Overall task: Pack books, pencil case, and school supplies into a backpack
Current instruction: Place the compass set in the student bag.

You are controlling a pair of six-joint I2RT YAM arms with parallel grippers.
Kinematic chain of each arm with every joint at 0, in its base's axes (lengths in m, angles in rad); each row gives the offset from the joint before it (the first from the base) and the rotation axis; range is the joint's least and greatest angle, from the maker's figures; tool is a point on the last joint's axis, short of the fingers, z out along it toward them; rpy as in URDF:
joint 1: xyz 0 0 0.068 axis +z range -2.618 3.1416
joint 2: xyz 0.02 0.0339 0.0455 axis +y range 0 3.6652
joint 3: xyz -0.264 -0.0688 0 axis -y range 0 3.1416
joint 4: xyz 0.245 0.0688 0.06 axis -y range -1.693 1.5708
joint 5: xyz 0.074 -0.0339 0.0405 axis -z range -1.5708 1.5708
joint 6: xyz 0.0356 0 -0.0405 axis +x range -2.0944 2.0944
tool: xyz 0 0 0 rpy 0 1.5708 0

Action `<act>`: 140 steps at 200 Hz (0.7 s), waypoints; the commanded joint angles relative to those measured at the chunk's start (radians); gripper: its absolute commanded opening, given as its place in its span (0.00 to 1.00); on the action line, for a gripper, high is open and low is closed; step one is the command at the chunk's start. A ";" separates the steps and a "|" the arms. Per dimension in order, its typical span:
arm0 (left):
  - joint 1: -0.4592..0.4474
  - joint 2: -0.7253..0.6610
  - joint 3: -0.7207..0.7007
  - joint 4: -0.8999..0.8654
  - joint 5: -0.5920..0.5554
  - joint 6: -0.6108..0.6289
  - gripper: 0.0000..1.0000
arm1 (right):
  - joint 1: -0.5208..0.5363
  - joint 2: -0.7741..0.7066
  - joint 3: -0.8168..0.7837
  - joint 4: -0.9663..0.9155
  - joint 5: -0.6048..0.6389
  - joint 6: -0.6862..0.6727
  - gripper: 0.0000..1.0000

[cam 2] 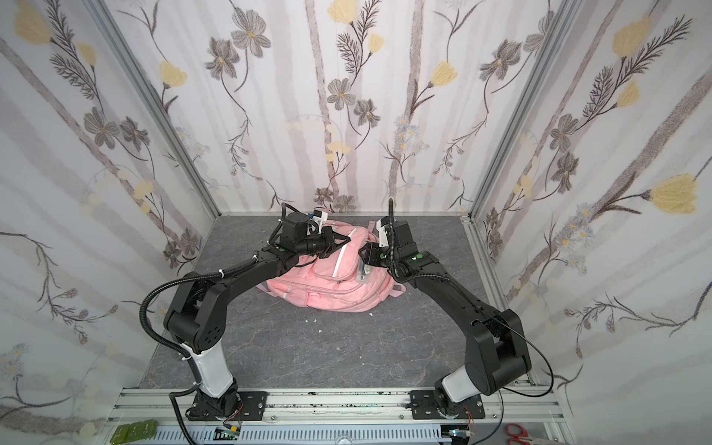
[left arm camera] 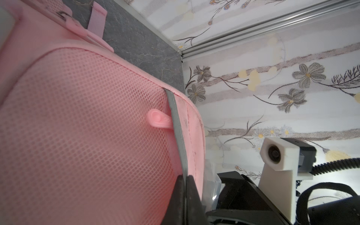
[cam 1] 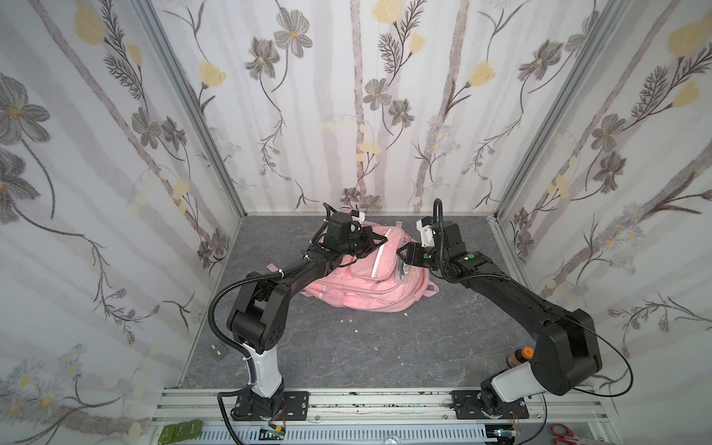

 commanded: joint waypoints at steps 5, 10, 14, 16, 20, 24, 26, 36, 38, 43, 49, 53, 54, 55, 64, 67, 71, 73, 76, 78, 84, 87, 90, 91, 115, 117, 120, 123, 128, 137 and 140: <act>-0.003 0.002 0.001 0.143 0.053 -0.014 0.00 | -0.006 0.035 0.016 0.119 -0.067 0.082 0.49; -0.003 0.002 -0.001 0.145 0.053 -0.011 0.00 | -0.009 0.041 0.014 0.131 -0.074 0.092 0.49; -0.003 0.000 -0.002 0.147 0.051 -0.009 0.00 | -0.012 0.047 0.013 0.141 -0.082 0.102 0.49; -0.003 -0.001 -0.002 0.147 0.050 -0.008 0.00 | -0.013 0.050 0.013 0.145 -0.086 0.107 0.49; -0.003 0.000 -0.002 0.148 0.048 -0.007 0.00 | -0.015 0.058 0.011 0.153 -0.095 0.118 0.49; -0.003 -0.001 -0.001 0.150 0.048 -0.007 0.00 | -0.017 0.063 0.010 0.163 -0.104 0.128 0.49; -0.003 -0.001 0.000 0.150 0.048 -0.008 0.00 | -0.019 0.066 0.010 0.168 -0.109 0.132 0.49; -0.004 -0.001 0.004 0.157 0.050 -0.013 0.00 | -0.022 0.080 0.009 0.193 -0.133 0.157 0.49; -0.005 0.001 0.005 0.159 0.051 -0.013 0.00 | -0.023 0.082 0.008 0.199 -0.139 0.160 0.49; -0.006 0.003 0.009 0.163 0.055 -0.015 0.00 | -0.024 0.088 0.007 0.212 -0.150 0.170 0.49; -0.006 0.006 0.015 0.165 0.062 -0.017 0.00 | -0.023 0.097 0.003 0.229 -0.163 0.177 0.49; -0.007 0.008 0.021 0.168 0.068 -0.017 0.00 | -0.024 0.101 0.003 0.238 -0.167 0.182 0.49; -0.007 0.010 0.023 0.168 0.070 -0.017 0.00 | -0.024 0.102 0.003 0.239 -0.169 0.183 0.49; -0.007 0.010 0.024 0.168 0.071 -0.018 0.00 | -0.023 0.103 0.003 0.240 -0.170 0.185 0.49; -0.009 0.017 0.037 0.168 0.084 -0.021 0.00 | -0.024 0.117 0.003 0.255 -0.184 0.201 0.50; -0.010 0.019 0.040 0.168 0.090 -0.021 0.00 | -0.023 0.122 0.003 0.261 -0.189 0.206 0.49; -0.010 0.023 0.046 0.169 0.096 -0.023 0.00 | -0.024 0.127 0.002 0.267 -0.195 0.214 0.49; -0.010 0.023 0.049 0.169 0.100 -0.024 0.00 | -0.025 0.129 0.002 0.271 -0.198 0.217 0.50; -0.012 0.026 0.053 0.171 0.103 -0.026 0.00 | -0.024 0.132 0.002 0.275 -0.202 0.221 0.50; -0.011 0.026 0.055 0.174 0.107 -0.028 0.00 | -0.025 0.133 0.001 0.277 -0.204 0.224 0.49; -0.012 0.029 0.059 0.181 0.113 -0.034 0.00 | -0.025 0.138 -0.002 0.286 -0.208 0.229 0.50; -0.012 0.029 0.060 0.190 0.114 -0.038 0.00 | -0.025 0.138 -0.003 0.291 -0.209 0.232 0.50; -0.012 0.029 0.060 0.197 0.117 -0.041 0.00 | -0.024 0.140 -0.006 0.295 -0.210 0.234 0.49; -0.012 0.029 0.060 0.200 0.117 -0.043 0.00 | -0.025 0.140 -0.007 0.295 -0.211 0.235 0.49; -0.012 0.028 0.059 0.259 0.124 -0.074 0.00 | -0.027 0.143 -0.018 0.302 -0.217 0.235 0.49; -0.012 0.028 0.060 0.264 0.125 -0.077 0.00 | -0.026 0.142 -0.019 0.303 -0.218 0.235 0.49; -0.011 0.028 0.061 0.265 0.128 -0.079 0.00 | -0.026 0.144 -0.019 0.303 -0.220 0.235 0.49; -0.012 0.029 0.063 0.269 0.128 -0.081 0.00 | -0.027 0.144 -0.021 0.302 -0.222 0.235 0.49; -0.012 0.030 0.065 0.272 0.129 -0.081 0.00 | -0.026 0.146 -0.021 0.302 -0.225 0.237 0.49; -0.012 0.031 0.069 0.275 0.130 -0.081 0.00 | -0.026 0.147 -0.023 0.299 -0.227 0.238 0.49; -0.012 0.032 0.070 0.278 0.130 -0.080 0.00 | -0.027 0.147 -0.023 0.298 -0.228 0.238 0.49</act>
